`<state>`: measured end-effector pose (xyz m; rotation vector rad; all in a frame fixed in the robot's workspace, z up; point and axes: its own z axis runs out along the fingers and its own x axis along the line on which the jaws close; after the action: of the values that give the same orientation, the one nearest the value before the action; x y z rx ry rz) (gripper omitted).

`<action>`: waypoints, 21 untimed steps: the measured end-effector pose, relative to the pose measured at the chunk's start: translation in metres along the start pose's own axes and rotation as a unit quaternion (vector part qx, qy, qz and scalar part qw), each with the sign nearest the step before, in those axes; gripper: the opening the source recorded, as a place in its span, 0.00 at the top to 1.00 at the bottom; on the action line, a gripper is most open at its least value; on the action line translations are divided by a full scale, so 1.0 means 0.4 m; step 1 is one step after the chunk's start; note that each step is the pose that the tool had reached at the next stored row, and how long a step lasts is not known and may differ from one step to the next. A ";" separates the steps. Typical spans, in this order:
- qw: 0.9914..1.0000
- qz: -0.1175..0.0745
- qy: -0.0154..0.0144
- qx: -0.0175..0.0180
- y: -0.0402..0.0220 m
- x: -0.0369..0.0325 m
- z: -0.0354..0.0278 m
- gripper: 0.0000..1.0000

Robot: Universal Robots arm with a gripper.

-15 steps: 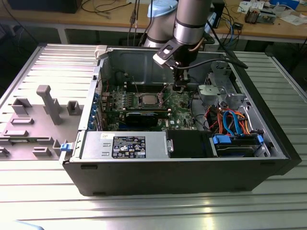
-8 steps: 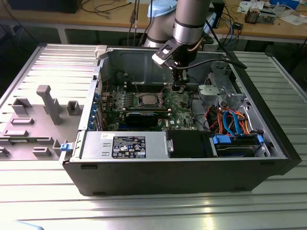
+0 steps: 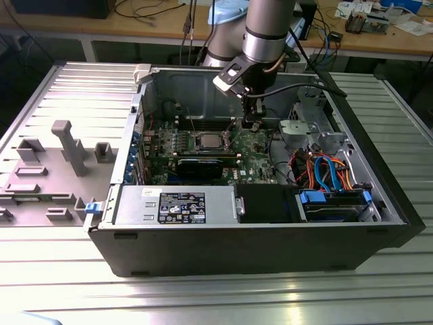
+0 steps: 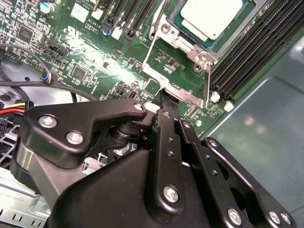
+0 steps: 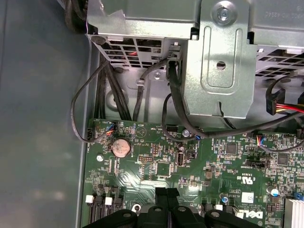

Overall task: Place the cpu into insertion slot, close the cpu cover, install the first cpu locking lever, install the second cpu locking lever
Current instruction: 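Close the cpu cover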

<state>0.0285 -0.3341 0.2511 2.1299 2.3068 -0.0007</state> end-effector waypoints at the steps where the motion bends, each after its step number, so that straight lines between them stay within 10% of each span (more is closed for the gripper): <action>1: 1.000 0.000 0.000 0.000 -0.001 0.000 0.000 0.89; 21: 1.000 0.000 0.000 0.000 -0.017 0.001 0.000 0.89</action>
<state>0.0216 -0.3341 0.2510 2.1300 2.3068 -0.0007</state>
